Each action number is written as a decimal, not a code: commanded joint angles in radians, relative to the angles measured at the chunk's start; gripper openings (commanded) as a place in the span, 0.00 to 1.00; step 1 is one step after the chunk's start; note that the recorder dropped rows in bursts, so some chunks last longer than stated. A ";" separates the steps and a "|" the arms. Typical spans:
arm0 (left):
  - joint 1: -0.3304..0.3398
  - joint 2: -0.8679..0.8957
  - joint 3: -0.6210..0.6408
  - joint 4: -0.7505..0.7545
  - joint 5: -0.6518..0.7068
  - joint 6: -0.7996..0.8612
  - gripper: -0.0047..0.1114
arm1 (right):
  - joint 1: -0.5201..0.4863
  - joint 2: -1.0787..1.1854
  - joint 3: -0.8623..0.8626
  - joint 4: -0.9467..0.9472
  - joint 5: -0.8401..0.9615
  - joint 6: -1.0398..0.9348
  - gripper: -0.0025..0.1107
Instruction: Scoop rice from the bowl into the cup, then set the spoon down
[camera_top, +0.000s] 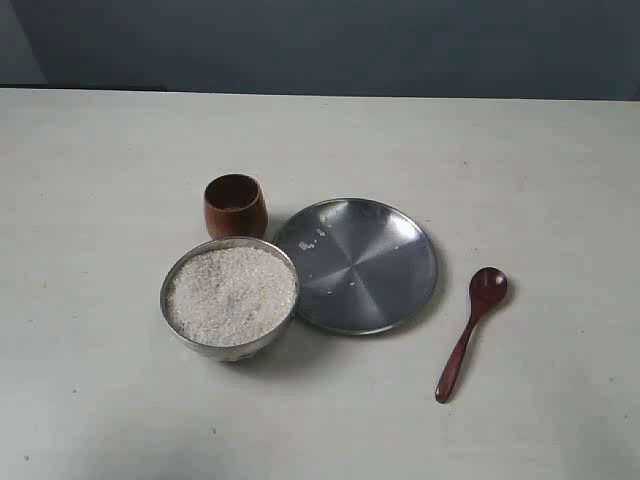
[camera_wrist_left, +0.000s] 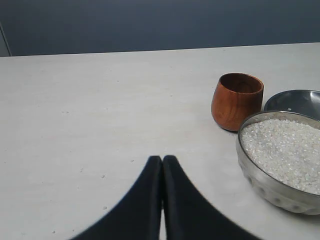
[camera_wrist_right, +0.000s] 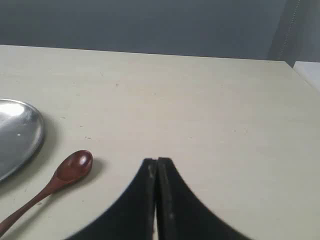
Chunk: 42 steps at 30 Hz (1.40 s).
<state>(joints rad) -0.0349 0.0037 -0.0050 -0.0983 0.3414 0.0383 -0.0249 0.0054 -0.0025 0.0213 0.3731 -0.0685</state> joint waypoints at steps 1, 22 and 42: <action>0.003 -0.004 0.005 -0.003 -0.002 -0.004 0.04 | -0.004 -0.005 0.003 0.001 -0.013 -0.003 0.02; 0.003 -0.004 0.005 0.083 -0.059 0.005 0.04 | 0.016 -0.005 0.003 0.011 -0.013 -0.003 0.02; 0.003 -0.004 0.005 -0.647 -0.375 -0.038 0.04 | 0.016 -0.005 0.003 0.008 -0.013 -0.003 0.02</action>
<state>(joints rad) -0.0349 0.0037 -0.0050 -0.6829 -0.0442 0.0000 -0.0132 0.0054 -0.0025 0.0291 0.3731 -0.0705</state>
